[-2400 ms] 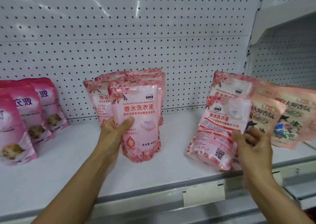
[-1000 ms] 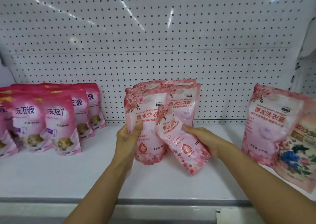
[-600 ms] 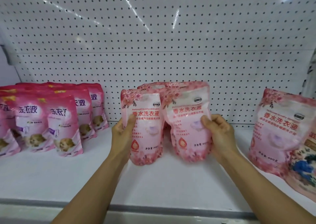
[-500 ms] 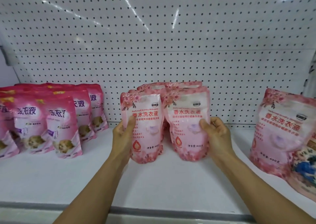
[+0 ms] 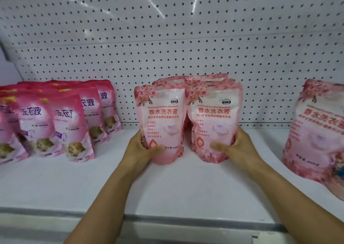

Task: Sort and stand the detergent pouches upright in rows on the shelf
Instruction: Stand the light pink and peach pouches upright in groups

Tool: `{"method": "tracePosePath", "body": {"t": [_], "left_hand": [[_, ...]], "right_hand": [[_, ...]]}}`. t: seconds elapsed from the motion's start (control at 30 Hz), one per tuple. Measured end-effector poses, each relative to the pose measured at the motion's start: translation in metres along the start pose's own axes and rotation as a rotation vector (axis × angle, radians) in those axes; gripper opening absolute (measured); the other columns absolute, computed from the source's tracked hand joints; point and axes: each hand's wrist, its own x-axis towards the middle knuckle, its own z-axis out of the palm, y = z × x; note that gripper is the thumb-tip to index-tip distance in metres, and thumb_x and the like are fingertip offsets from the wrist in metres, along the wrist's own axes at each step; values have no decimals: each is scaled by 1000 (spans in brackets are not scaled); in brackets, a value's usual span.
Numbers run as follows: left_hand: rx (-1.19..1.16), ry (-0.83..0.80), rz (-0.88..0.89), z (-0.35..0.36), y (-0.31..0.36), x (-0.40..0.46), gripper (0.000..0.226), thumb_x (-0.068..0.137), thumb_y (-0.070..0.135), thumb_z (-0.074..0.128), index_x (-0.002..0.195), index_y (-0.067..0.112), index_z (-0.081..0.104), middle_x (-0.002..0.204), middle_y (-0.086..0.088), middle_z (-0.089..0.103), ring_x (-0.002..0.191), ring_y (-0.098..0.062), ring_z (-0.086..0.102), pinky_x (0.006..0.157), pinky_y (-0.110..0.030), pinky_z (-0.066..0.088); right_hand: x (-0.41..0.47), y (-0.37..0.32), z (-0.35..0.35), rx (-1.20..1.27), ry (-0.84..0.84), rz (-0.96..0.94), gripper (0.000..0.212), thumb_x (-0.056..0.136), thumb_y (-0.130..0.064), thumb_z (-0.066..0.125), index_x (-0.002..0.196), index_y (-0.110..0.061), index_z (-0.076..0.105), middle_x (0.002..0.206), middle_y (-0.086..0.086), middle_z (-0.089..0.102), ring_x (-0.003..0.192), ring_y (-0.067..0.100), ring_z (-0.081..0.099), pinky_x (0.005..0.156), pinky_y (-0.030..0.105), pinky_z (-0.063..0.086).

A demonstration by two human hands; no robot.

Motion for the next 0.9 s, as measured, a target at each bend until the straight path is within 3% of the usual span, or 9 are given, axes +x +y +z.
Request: {"method": "tracePosePath", "body": {"t": [0.13, 0.3, 0.37, 0.47, 0.6, 0.67, 0.77, 0.83, 0.9], "left_hand": [[47, 21, 24, 6, 1, 4, 59, 74, -10, 78, 125, 11, 55, 106, 3, 72, 84, 2, 70, 66, -16, 56], [80, 38, 30, 12, -3, 1, 59, 80, 0, 76, 131, 15, 49, 115, 6, 67, 101, -3, 64, 62, -12, 55], [126, 66, 36, 13, -3, -2, 63, 82, 5, 76, 135, 19, 44, 120, 6, 63, 100, -2, 62, 62, -12, 54], [180, 108, 78, 17, -4, -4, 75, 80, 14, 79, 142, 22, 37, 124, 4, 58, 98, -9, 61, 66, -20, 52], [157, 138, 98, 18, -2, -9, 77, 82, 11, 77, 144, 20, 33, 122, 2, 54, 103, -20, 59, 63, -21, 48], [156, 140, 106, 22, -2, -8, 77, 83, 9, 76, 145, 19, 32, 121, 1, 54, 104, -20, 57, 63, -21, 48], [173, 141, 118, 24, -2, -8, 77, 83, 10, 76, 145, 18, 32, 123, 1, 53, 105, -20, 56, 67, -24, 49], [178, 137, 122, 22, -3, -9, 76, 83, 10, 76, 145, 19, 32, 123, 1, 53, 105, -20, 56, 69, -24, 49], [195, 138, 130, 21, -4, -10, 76, 83, 13, 77, 144, 19, 32, 124, 1, 54, 106, -19, 56, 75, -28, 51]], "right_hand": [[2, 4, 3, -8, 48, 6, 62, 71, 0, 82, 124, -14, 53, 112, -1, 69, 95, 11, 69, 71, 27, 60], [-8, -2, 1, -8, 19, 25, 63, 72, -3, 82, 124, -14, 46, 115, -1, 65, 92, 2, 64, 61, 15, 55], [-15, -8, -2, -46, 53, 18, 66, 71, -12, 84, 122, -16, 43, 116, -3, 61, 96, 5, 62, 68, 21, 56], [-31, -21, -22, -271, 174, -144, 66, 78, -31, 79, 130, -24, 40, 124, -9, 54, 113, 9, 54, 91, 33, 49], [-42, -65, -67, -698, 424, -585, 32, 87, -24, 67, 118, -19, 58, 122, -3, 58, 117, 18, 50, 93, 38, 44], [-43, -91, -99, -919, 586, -677, 29, 88, -21, 64, 116, -15, 61, 122, 3, 59, 118, 25, 48, 91, 41, 40], [-34, -116, -138, -1307, 664, -431, 41, 90, -24, 61, 127, -7, 53, 126, 15, 57, 119, 34, 47, 93, 44, 35], [-27, -122, -150, -1448, 594, -212, 36, 91, -21, 59, 120, -1, 53, 111, 20, 63, 107, 37, 55, 92, 45, 37], [-24, -125, -152, -1466, 517, -131, 26, 88, -11, 59, 112, -2, 57, 97, 17, 66, 94, 35, 59, 91, 43, 37]]}}
